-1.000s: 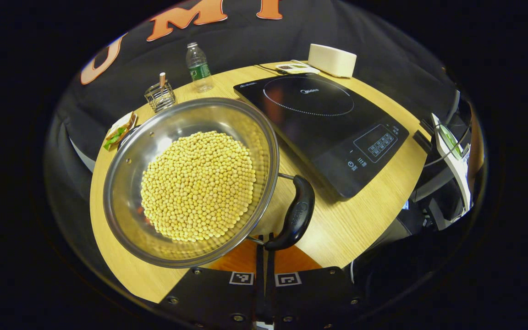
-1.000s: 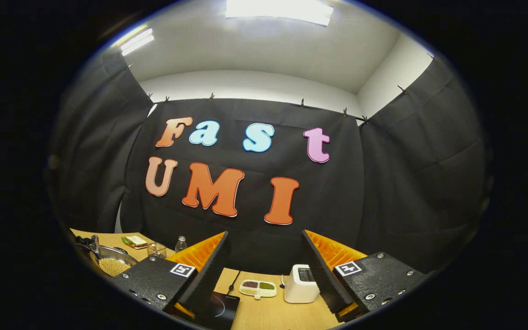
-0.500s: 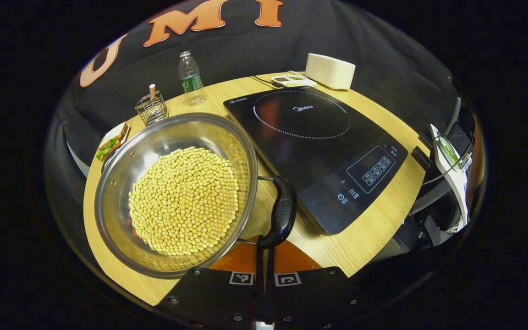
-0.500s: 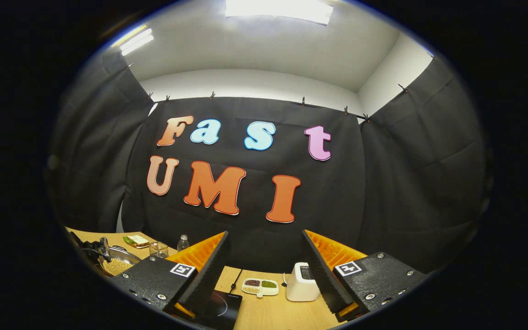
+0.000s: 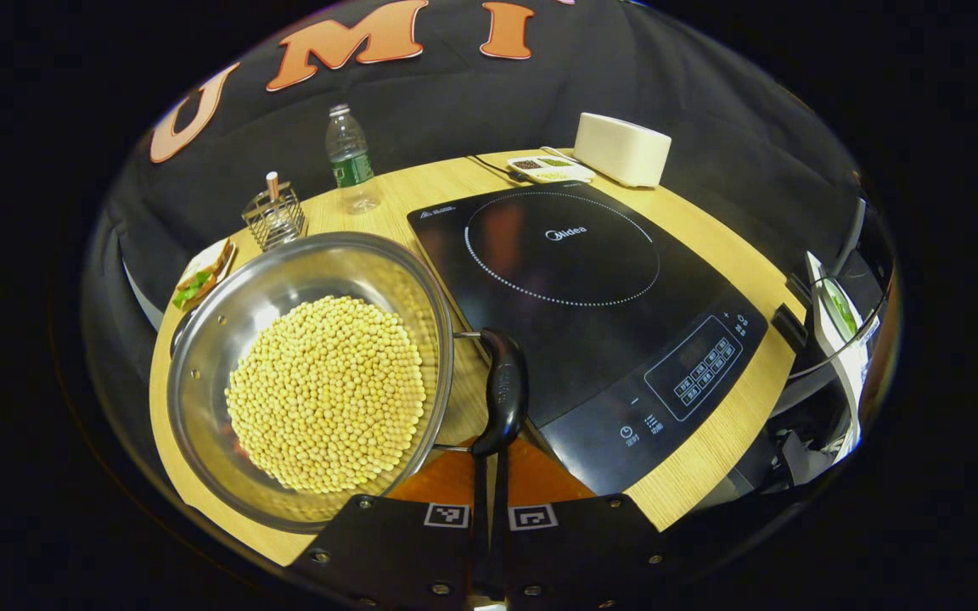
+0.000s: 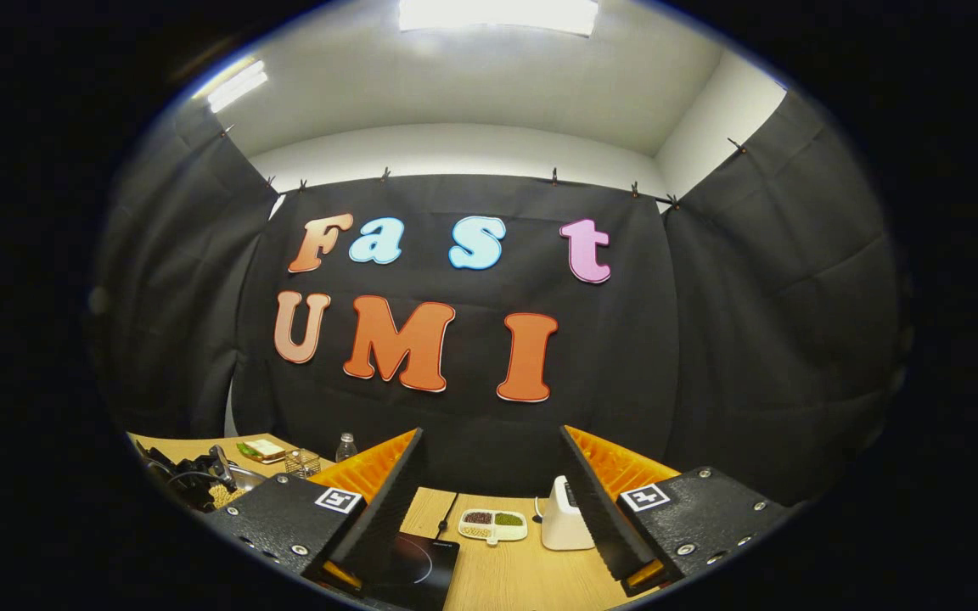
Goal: First push the handle of the pot to place it horizontally, then grasp the pot with both hands and set it on the induction cooktop.
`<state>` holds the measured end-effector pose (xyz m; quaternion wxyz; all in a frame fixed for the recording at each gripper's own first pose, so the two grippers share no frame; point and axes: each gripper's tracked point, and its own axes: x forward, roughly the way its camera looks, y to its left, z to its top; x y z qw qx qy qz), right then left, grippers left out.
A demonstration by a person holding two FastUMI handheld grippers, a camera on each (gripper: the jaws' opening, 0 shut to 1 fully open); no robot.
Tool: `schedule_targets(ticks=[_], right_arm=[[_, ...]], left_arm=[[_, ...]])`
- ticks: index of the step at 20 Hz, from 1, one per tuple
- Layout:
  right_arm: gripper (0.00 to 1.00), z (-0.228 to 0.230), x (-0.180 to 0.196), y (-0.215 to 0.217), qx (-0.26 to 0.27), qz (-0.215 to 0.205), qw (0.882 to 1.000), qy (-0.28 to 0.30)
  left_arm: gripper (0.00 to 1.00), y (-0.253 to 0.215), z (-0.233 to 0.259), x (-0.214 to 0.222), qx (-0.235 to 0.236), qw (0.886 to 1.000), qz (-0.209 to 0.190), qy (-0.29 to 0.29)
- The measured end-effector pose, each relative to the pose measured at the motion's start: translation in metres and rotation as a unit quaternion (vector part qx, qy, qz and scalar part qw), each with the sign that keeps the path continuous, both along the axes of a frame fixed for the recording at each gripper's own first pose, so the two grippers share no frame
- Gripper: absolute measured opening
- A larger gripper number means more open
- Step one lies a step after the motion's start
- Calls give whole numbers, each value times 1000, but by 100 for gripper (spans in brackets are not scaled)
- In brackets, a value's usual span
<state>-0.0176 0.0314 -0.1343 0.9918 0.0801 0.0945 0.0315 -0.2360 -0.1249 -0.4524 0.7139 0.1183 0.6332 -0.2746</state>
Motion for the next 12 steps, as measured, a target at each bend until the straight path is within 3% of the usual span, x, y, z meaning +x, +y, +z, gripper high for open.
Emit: schedule_targets(ticks=[12], right_arm=[[95, -12, -3, 37, 2, 26, 999, 22]], left_arm=[[2, -12, -26, 48, -10, 994, 104, -18]])
